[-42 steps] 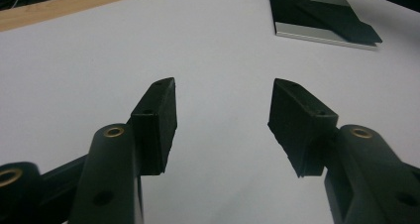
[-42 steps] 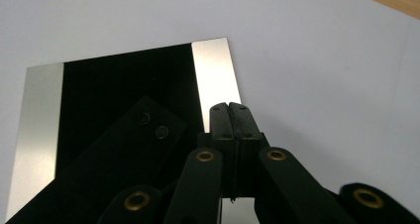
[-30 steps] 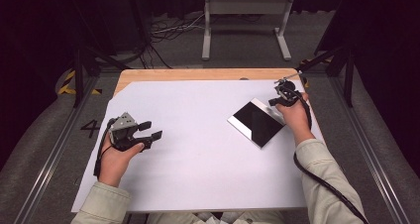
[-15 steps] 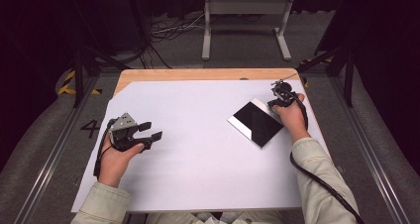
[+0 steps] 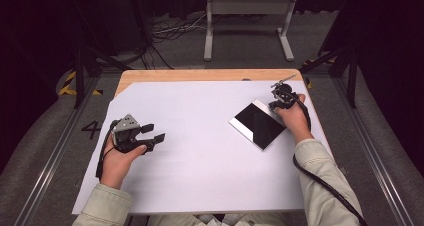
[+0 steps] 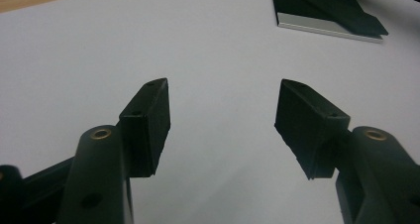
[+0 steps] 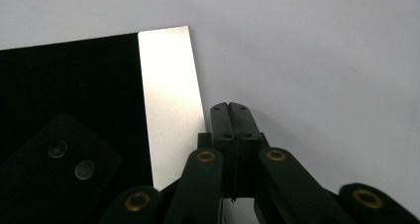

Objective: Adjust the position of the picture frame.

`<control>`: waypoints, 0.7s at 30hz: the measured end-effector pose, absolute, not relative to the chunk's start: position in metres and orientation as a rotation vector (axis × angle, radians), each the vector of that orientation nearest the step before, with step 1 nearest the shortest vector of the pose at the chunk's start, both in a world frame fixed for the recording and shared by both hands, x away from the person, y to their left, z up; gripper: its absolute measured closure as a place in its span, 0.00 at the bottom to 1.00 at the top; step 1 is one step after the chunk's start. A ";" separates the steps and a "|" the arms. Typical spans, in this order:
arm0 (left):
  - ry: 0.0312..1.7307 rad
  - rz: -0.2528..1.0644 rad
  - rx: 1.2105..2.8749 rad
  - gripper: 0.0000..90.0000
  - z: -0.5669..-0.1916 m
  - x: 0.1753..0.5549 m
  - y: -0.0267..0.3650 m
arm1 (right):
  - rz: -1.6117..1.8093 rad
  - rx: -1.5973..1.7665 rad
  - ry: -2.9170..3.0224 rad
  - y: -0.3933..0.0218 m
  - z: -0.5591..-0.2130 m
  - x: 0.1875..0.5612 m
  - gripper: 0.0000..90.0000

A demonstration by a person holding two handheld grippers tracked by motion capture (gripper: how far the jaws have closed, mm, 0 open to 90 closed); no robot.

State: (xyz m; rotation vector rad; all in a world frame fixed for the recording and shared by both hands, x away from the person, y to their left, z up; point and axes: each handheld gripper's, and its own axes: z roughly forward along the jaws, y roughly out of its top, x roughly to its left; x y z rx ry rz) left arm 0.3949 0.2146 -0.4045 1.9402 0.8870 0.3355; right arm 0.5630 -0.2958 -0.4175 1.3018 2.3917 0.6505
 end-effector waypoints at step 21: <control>0.867 0.313 1.947 0.44 -0.405 0.401 0.206 | 0.733 1.132 2.519 -0.260 -0.421 0.543 1.00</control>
